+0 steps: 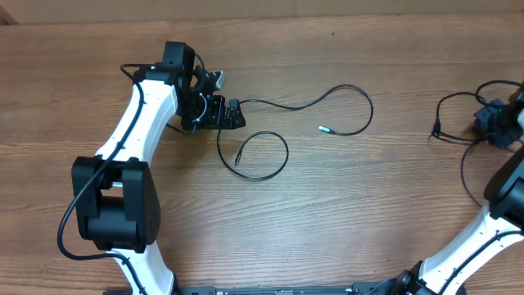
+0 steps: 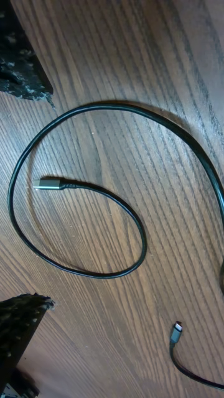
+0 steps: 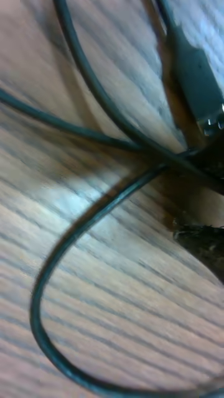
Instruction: Untangle cables
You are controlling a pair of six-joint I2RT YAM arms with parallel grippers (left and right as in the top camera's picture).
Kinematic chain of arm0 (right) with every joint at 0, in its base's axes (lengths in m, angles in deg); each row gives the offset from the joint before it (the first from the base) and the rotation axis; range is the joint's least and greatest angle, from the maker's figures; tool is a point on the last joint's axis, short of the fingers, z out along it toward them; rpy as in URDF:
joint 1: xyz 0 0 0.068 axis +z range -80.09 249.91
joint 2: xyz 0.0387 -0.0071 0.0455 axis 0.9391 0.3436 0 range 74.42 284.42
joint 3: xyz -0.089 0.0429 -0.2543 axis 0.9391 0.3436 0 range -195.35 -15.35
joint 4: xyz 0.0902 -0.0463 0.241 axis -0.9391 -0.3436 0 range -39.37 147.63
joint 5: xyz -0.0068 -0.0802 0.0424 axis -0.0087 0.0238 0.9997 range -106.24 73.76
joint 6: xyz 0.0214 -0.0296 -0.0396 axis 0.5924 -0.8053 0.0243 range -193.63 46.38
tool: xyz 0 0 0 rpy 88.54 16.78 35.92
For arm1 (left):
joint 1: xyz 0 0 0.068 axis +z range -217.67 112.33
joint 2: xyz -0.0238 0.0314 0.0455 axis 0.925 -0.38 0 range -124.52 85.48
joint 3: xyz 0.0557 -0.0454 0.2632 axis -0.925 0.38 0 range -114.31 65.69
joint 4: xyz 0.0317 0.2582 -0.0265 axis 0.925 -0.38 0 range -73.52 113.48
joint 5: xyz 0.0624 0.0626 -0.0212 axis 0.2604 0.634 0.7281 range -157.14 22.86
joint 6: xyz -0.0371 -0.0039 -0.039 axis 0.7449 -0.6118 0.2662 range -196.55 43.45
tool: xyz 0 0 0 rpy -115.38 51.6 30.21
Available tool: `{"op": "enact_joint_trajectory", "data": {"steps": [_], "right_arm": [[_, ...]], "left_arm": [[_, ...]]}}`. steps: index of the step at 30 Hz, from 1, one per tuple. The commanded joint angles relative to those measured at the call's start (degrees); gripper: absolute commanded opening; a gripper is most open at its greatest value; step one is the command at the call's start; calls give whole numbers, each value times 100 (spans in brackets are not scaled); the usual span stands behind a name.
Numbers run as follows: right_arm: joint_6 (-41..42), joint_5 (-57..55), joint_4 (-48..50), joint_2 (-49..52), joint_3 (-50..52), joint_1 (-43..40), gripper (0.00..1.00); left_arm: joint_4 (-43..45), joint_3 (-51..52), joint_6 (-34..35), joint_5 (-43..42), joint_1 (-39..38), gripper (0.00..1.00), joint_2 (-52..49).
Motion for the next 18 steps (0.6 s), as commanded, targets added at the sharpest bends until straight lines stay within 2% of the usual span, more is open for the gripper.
{"op": "enact_joint_trajectory", "data": {"steps": [1, 5, 7, 10, 11, 13, 18], "right_arm": [[31, 651, -214, 111, -293, 26, 29], [28, 647, -916, 20, -876, 33, 42], [28, 645, -1360, -33, -1222, 33, 60], [28, 643, -1978, -61, -1705, 33, 84], [28, 647, -2133, -61, -1823, 33, 88], [31, 654, -2367, -61, -1982, 37, 94], [31, 1298, -2588, -57, -2011, 120, 99]], "left_arm": [[2, 46, 76, 37, -76, 99, -4], [2, 46, 87, 37, -76, 100, -4], [13, 46, 168, 79, -74, 99, -4], [52, 46, 170, 76, -76, 99, -4], [72, 46, 190, 76, -74, 100, -4], [114, 46, 251, 76, -79, 100, -4], [262, 46, 433, 74, -114, 100, -4]]}}
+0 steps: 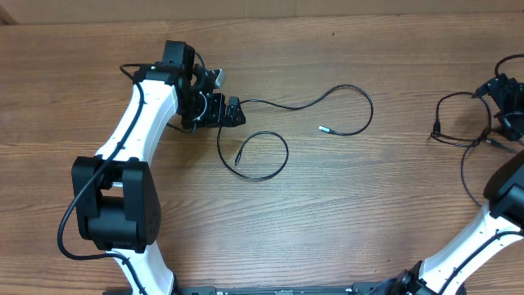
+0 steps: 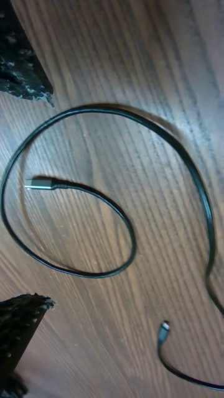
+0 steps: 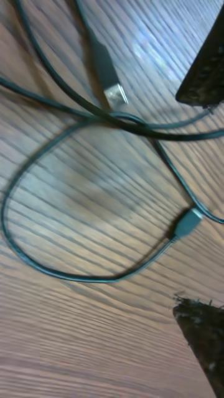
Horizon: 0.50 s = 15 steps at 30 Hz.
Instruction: Untangle cables
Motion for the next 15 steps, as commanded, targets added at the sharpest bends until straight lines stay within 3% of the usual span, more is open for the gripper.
{"op": "enact_joint_trajectory", "data": {"steps": [1, 6, 15], "right_arm": [[2, 575, -87, -111, -105, 118, 100], [0, 702, -208, -109, -101, 442, 100], [2, 686, -70, -109, -101, 1220, 100]], "left_arm": [[70, 44, 225, 48, -85, 98, -2], [140, 50, 656, 538, -162, 82, -2], [326, 57, 1069, 1252, -437, 95, -2]]}}
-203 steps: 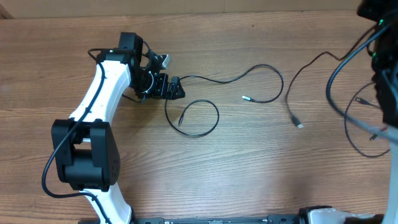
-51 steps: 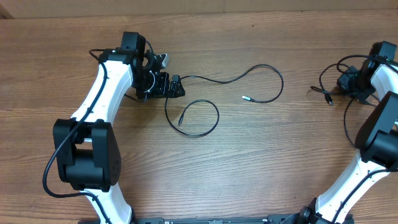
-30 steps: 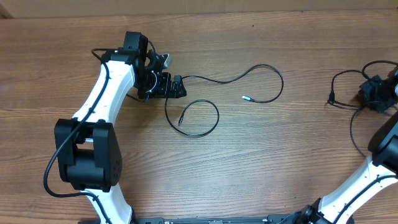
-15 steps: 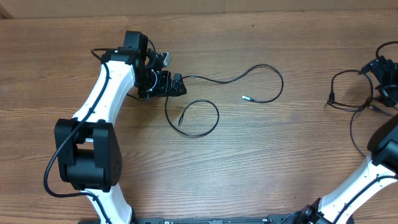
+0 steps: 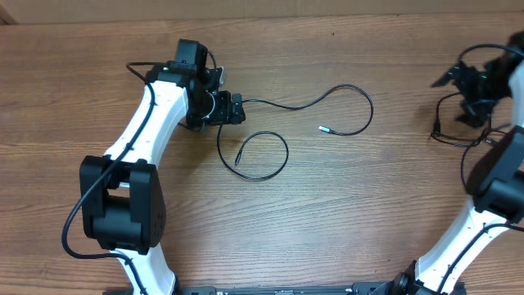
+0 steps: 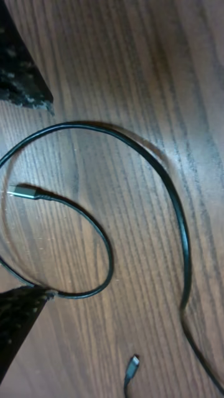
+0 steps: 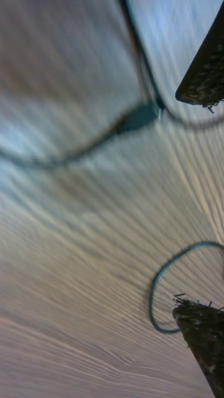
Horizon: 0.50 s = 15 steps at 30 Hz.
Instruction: Untangle cables
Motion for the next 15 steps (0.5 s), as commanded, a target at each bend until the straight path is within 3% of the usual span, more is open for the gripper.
{"op": "enact_joint_trajectory", "data": {"steps": [1, 3, 15], "right_arm": [[0, 59, 90, -109, -101, 221, 100], [0, 59, 125, -109, -101, 341, 100], [2, 59, 179, -109, -101, 487, 100]], "left_arm": [[68, 55, 188, 321, -101, 96, -4], [96, 55, 186, 326, -138, 100, -4], [682, 55, 186, 378, -181, 100, -4]]}}
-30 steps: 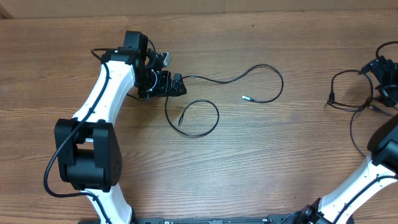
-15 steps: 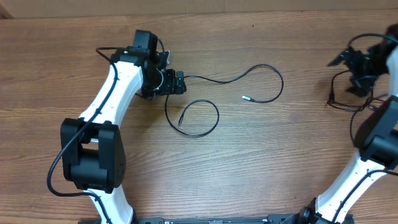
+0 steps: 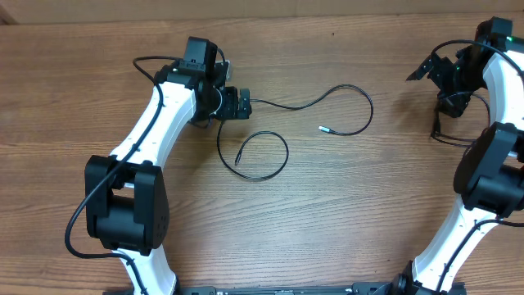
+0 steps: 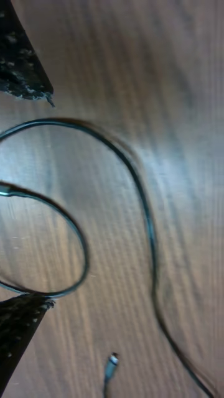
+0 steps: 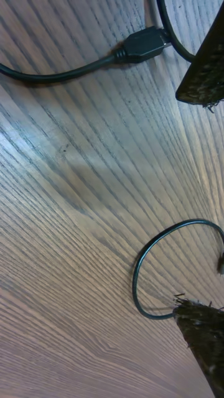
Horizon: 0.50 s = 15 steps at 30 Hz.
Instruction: Untangle cables
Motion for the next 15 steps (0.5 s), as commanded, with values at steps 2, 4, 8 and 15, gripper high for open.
{"op": "enact_joint_trajectory", "data": {"steps": [2, 4, 8, 15], "right_arm": [[2, 31, 26, -109, -101, -9, 100], [2, 31, 26, -109, -101, -9, 100], [2, 31, 24, -109, -101, -9, 100], [2, 31, 24, -109, -101, -9, 100]], "left_arm": [[306, 55, 116, 328, -22, 100, -4], [411, 59, 118, 723, -22, 100, -4], [752, 229, 114, 1152, -39, 99, -15], [1207, 452, 118, 1161, -92, 100, -184]]}}
